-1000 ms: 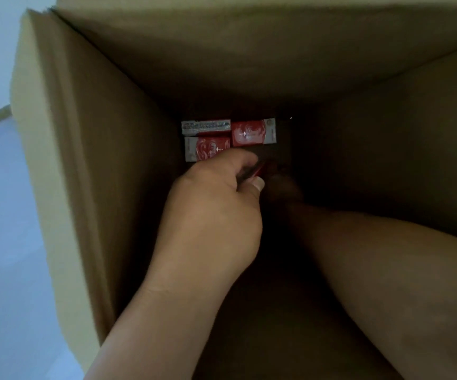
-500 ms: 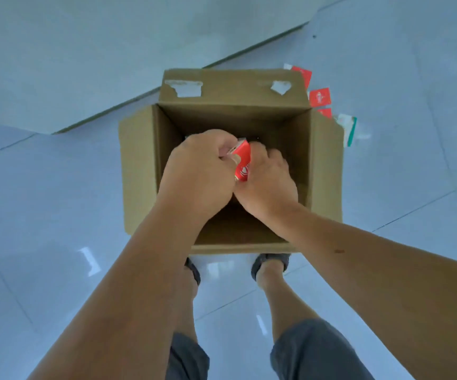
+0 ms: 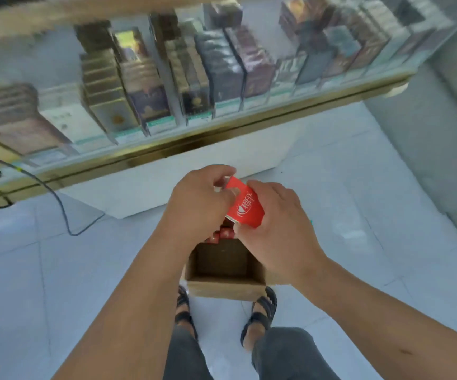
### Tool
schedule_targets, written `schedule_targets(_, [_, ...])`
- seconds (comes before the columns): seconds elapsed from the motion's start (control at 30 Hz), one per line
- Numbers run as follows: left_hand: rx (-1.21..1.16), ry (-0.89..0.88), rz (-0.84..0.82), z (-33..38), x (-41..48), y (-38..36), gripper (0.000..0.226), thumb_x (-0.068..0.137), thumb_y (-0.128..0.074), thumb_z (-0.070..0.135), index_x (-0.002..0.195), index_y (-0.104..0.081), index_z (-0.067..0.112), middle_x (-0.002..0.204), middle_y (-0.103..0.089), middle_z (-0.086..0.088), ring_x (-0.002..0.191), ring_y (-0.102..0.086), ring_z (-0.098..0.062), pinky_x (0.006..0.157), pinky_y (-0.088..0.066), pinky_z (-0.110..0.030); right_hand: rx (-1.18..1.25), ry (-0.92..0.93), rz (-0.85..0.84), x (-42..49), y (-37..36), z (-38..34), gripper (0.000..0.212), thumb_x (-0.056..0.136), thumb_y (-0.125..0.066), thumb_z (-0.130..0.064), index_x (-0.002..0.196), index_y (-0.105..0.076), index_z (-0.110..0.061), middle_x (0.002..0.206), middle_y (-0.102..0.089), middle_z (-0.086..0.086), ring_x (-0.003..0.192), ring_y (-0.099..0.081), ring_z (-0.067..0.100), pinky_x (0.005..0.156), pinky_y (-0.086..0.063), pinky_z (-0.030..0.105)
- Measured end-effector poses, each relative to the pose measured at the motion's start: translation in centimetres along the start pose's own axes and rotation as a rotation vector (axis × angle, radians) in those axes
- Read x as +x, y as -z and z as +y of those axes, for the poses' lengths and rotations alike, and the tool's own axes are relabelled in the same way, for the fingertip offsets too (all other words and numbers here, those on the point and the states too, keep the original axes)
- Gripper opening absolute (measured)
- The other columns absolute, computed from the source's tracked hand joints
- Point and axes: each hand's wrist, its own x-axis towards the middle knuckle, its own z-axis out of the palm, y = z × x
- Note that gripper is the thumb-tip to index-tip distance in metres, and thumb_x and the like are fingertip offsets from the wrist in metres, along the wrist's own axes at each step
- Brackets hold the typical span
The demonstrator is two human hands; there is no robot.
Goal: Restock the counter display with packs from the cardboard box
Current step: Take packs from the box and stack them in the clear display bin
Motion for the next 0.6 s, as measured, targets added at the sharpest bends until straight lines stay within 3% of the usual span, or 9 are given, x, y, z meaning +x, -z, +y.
schedule_targets(0.07, [-0.069,-0.031,0.023,3.5,-1.8,2.1,0.032,0.090,-0.064,0.023,0.120,-0.064,0.034,0.119,-0.065,0.005,0.107,-0.062,-0.016,0.091,-0.055,-0.040,-0.010,0.068,0.002,-0.5,4.1,-2.1,0.071,0.083,-0.070,-0.045,0.145,-0.036,-0.033,0.137,-0.048,-0.012,0.124,-0.040,0.010,0.105,-0.041,0.032])
schedule_targets(0.23, [-0.203,-0.036,0.108,10.5,-5.7,6.2,0.023,0.087,-0.070,0.022,0.106,-0.067,0.035,0.101,-0.070,0.005,0.089,-0.069,-0.015,0.076,-0.060,-0.046,-0.040,0.303,0.143,-1.6,11.8,-5.9,0.068,0.079,-0.070,-0.039,0.141,-0.045,-0.028,0.135,-0.054,-0.010,0.124,-0.040,0.010,0.107,-0.040,0.033])
schedule_targets(0.4, [-0.307,-0.055,0.160,16.4,-8.5,9.5,0.025,0.090,-0.068,0.020,0.112,-0.066,0.032,0.105,-0.070,0.003,0.091,-0.070,-0.016,0.078,-0.060,-0.042,-0.117,0.543,0.202,-0.4,18.7,-8.8,0.064,0.072,-0.066,-0.047,0.131,-0.054,-0.025,0.129,-0.060,-0.006,0.117,-0.056,0.019,0.093,-0.052,0.042])
schedule_targets(0.6, [-0.366,-0.113,0.172,21.1,-10.0,14.2,0.028,0.092,-0.064,0.020,0.117,-0.064,0.034,0.110,-0.069,0.003,0.097,-0.069,-0.019,0.078,-0.060,-0.039,-0.268,0.759,0.113,2.9,26.7,-13.4,0.061,0.078,-0.066,-0.041,0.136,-0.054,-0.024,0.133,-0.060,-0.006,0.121,-0.054,0.019,0.101,-0.047,0.042])
